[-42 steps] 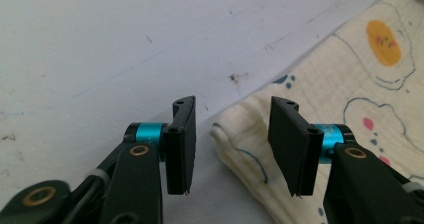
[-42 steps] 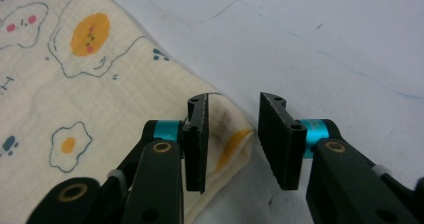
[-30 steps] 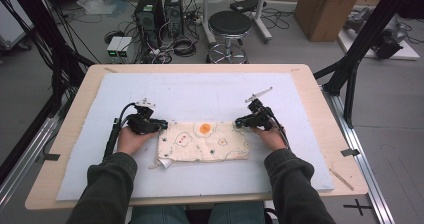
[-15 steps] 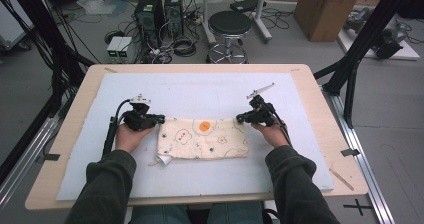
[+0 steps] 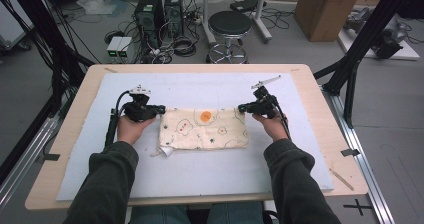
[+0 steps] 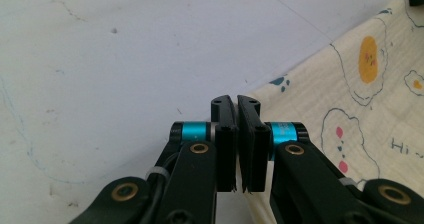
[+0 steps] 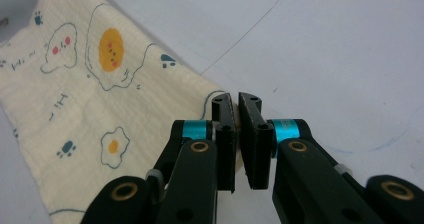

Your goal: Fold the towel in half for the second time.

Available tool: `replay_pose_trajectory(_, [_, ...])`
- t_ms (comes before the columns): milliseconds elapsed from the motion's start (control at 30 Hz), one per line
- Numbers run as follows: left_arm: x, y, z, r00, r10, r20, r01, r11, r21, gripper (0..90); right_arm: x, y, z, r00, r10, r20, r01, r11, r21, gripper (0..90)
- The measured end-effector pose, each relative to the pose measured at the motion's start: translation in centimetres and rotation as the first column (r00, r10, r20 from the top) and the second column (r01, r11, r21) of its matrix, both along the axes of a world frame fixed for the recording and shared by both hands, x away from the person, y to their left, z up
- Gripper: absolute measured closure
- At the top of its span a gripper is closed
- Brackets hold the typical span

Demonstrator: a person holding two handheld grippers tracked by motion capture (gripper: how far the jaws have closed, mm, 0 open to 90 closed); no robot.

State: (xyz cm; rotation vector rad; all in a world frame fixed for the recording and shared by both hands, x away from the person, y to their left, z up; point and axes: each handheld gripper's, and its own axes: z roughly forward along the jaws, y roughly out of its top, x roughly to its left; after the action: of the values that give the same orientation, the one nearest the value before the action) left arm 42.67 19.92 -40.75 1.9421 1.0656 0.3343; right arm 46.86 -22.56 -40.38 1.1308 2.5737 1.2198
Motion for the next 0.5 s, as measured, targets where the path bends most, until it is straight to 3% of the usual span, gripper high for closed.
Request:
replay_pose_trajectory(233, [0.2, 0.0, -0.5, 0.9996, -0.002, -0.028, 0.003, 0.9999, 0.016, 86.1, 0.6, 0.4, -1.3, 0.9994, -0.004, -0.034, 0.004, 0.9999, -0.012, 85.6])
replay_pose_trajectory(500, [0.0, -0.2, -0.8, 0.9995, -0.008, -0.03, 0.008, 1.0, 0.005, 86.1, 0.5, -0.1, -1.0, 0.9993, -0.014, -0.036, 0.014, 0.9999, 0.004, 85.6])
